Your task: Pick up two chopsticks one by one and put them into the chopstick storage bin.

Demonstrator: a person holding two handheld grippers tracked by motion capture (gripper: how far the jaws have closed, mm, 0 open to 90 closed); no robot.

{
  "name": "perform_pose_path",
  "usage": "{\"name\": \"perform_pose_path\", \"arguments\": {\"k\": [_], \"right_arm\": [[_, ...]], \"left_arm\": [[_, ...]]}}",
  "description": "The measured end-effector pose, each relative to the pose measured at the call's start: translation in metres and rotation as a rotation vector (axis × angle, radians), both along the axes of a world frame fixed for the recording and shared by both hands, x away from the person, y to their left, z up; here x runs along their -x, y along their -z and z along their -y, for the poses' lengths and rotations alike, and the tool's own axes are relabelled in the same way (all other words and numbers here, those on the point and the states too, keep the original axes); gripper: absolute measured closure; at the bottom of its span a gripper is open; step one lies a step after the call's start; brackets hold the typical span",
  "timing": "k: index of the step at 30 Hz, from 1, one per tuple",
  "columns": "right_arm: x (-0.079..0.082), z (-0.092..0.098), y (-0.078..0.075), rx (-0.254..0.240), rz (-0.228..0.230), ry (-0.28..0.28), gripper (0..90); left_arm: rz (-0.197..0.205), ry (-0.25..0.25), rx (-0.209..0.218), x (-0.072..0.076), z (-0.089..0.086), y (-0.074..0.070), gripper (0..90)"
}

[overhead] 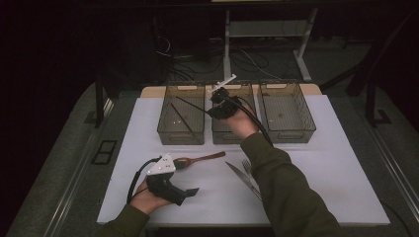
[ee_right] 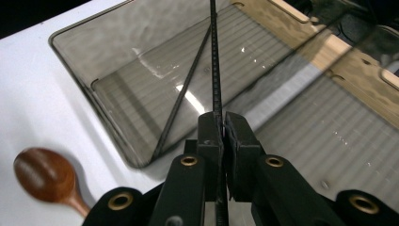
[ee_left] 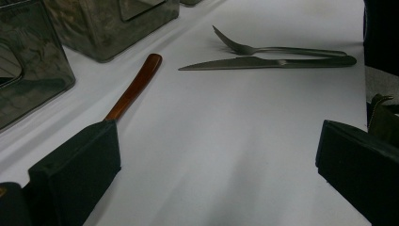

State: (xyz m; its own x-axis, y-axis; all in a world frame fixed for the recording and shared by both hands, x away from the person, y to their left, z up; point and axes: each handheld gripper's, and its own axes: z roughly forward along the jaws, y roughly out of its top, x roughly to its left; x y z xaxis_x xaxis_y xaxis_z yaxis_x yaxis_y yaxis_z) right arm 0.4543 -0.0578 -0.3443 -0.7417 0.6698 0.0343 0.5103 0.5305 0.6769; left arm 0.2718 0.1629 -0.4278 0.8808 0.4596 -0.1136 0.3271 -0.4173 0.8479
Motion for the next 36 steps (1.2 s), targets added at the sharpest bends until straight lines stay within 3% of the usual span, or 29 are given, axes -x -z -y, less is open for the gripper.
{"name": "perform_pose_path", "arguments": {"k": [10,18,25,29,32,36], "right_arm": [[-0.016,-0.039,0.010,0.048,-0.034,0.007,84.3],[-0.019,-0.053,0.021,0.034,-0.068,0.006,83.5],[-0.017,-0.058,0.022,0.022,-0.068,-0.031,78.6],[-0.016,-0.056,0.020,0.007,-0.070,-0.020,74.5],[-0.016,-0.053,0.018,-0.004,-0.068,-0.027,69.4],[-0.015,-0.045,0.012,-0.054,-0.052,-0.030,58.3]], "left_arm": [[-0.001,0.010,0.005,0.000,-0.002,-0.002,0.0],[0.004,0.018,0.001,0.000,-0.002,-0.002,0.0],[0.005,0.018,0.002,0.000,-0.001,-0.002,0.0],[0.002,0.015,0.002,0.000,-0.001,-0.002,0.0],[0.003,0.014,0.002,0.000,-0.001,-0.002,0.0],[0.001,0.013,0.002,0.001,-0.001,-0.002,0.0]]}}
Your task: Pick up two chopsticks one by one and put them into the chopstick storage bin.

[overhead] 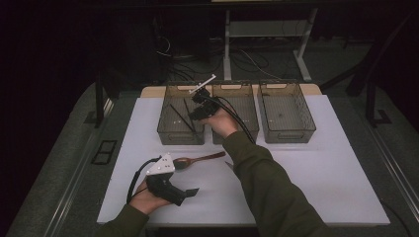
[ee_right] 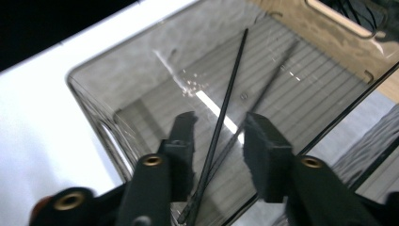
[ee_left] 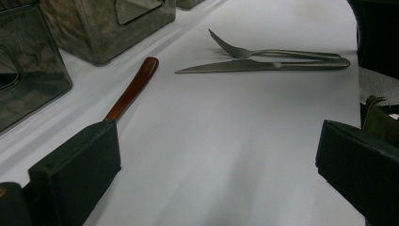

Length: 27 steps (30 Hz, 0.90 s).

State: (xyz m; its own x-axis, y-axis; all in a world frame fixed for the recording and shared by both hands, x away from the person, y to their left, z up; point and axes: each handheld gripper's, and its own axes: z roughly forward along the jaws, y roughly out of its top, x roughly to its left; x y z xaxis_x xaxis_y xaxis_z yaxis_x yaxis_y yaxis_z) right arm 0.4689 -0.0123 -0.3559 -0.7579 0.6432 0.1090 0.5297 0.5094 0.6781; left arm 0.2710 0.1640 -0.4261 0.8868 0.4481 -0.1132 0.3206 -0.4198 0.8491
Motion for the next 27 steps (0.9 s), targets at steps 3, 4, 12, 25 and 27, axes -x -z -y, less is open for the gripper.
{"name": "perform_pose_path", "arguments": {"k": [3,4,12,25,27], "right_arm": [[0.004,0.007,-0.004,-0.036,0.015,-0.016,51.1],[0.005,0.010,-0.006,-0.046,0.020,-0.019,49.7],[0.022,0.036,-0.014,-0.102,0.059,-0.075,42.6],[0.061,0.079,-0.010,-0.147,0.097,-0.114,38.3],[0.068,0.085,-0.008,-0.156,0.103,-0.119,37.5]], "left_arm": [[-0.001,-0.001,0.000,0.000,0.000,0.000,0.0],[-0.001,-0.001,0.000,0.000,0.000,0.000,0.0],[0.001,-0.005,0.002,0.000,0.001,0.001,0.0],[-0.003,-0.016,0.001,0.001,-0.002,0.001,0.0],[0.000,-0.020,0.001,0.001,-0.002,0.001,0.0]]}}
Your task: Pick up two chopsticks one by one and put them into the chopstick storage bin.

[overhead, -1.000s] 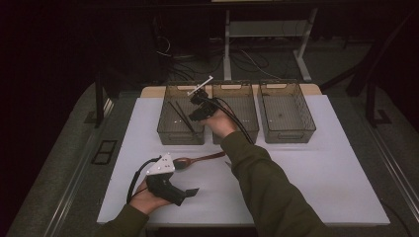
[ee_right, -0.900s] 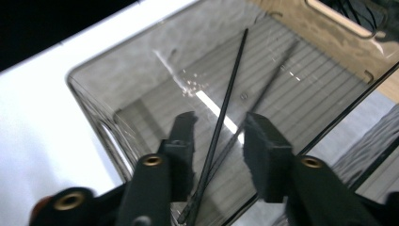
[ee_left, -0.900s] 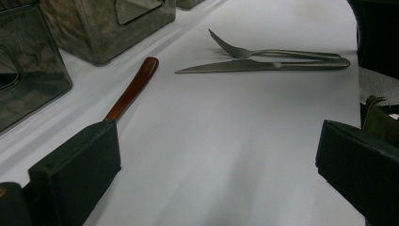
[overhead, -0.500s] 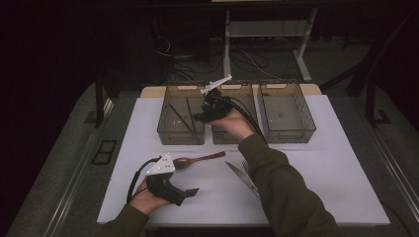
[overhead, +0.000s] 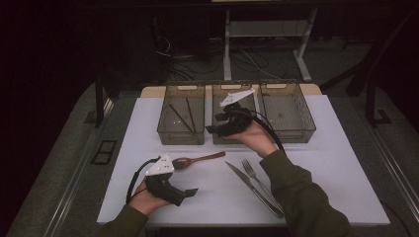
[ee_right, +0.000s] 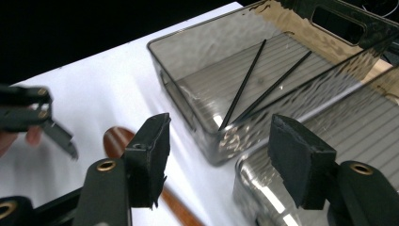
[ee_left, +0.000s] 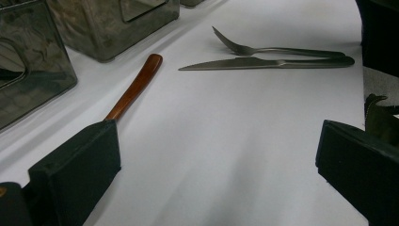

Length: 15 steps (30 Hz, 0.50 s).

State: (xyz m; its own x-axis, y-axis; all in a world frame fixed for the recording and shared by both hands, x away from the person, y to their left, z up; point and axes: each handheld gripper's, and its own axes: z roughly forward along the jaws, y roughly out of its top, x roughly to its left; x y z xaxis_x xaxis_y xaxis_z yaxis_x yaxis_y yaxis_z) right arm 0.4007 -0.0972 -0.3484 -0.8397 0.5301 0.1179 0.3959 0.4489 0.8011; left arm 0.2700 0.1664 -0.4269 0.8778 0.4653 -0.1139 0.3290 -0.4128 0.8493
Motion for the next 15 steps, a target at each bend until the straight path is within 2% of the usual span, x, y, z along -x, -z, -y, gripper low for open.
{"name": "perform_pose_path", "arguments": {"k": [4,10,15], "right_arm": [[0.014,0.014,0.006,-0.004,0.015,-0.012,36.1],[0.031,0.042,0.013,-0.016,0.021,0.007,30.0],[0.045,0.073,0.016,-0.082,0.004,0.030,28.5]], "left_arm": [[-0.002,-0.004,0.005,0.000,0.000,0.000,0.0],[-0.004,-0.006,0.007,-0.002,0.000,0.000,0.0],[-0.001,-0.006,-0.002,-0.001,0.000,0.000,0.0]]}}
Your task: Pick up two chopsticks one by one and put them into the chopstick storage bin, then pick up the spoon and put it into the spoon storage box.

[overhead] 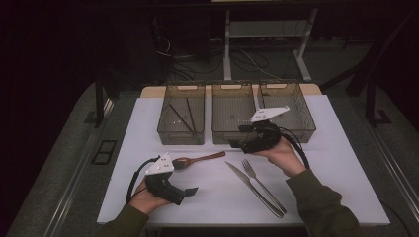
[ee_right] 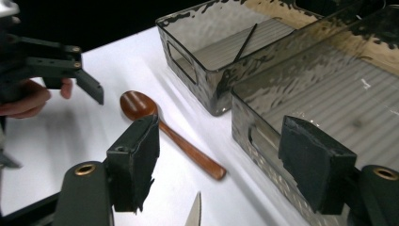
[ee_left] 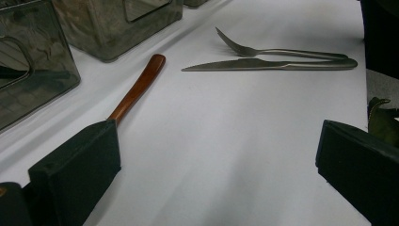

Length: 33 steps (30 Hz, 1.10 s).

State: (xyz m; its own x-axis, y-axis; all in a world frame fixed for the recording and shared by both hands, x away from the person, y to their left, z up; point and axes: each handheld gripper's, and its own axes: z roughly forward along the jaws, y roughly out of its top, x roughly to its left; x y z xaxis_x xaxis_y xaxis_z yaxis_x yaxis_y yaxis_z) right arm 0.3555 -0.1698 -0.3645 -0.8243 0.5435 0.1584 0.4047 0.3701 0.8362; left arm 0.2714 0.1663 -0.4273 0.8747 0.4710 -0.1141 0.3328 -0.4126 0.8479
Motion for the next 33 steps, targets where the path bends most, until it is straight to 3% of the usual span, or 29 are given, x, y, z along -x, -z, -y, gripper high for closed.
{"name": "perform_pose_path", "arguments": {"k": [3,11,19,28,33], "right_arm": [[0.007,0.015,0.004,-0.017,-0.004,0.003,28.3],[0.028,0.051,0.020,0.001,-0.023,0.007,19.8],[0.044,0.083,0.030,0.007,0.005,0.099,18.8],[0.070,0.113,0.051,-0.007,0.008,0.162,18.7],[0.083,0.124,0.060,0.018,0.023,0.191,17.7]], "left_arm": [[-0.003,-0.004,-0.001,0.001,0.000,0.000,0.0],[-0.004,-0.008,-0.001,0.002,-0.001,0.000,0.0],[-0.005,-0.004,0.002,0.001,-0.002,0.000,0.0],[-0.002,-0.014,0.011,0.002,-0.003,-0.001,0.0],[0.003,-0.018,0.003,0.002,-0.002,-0.002,0.0]]}}
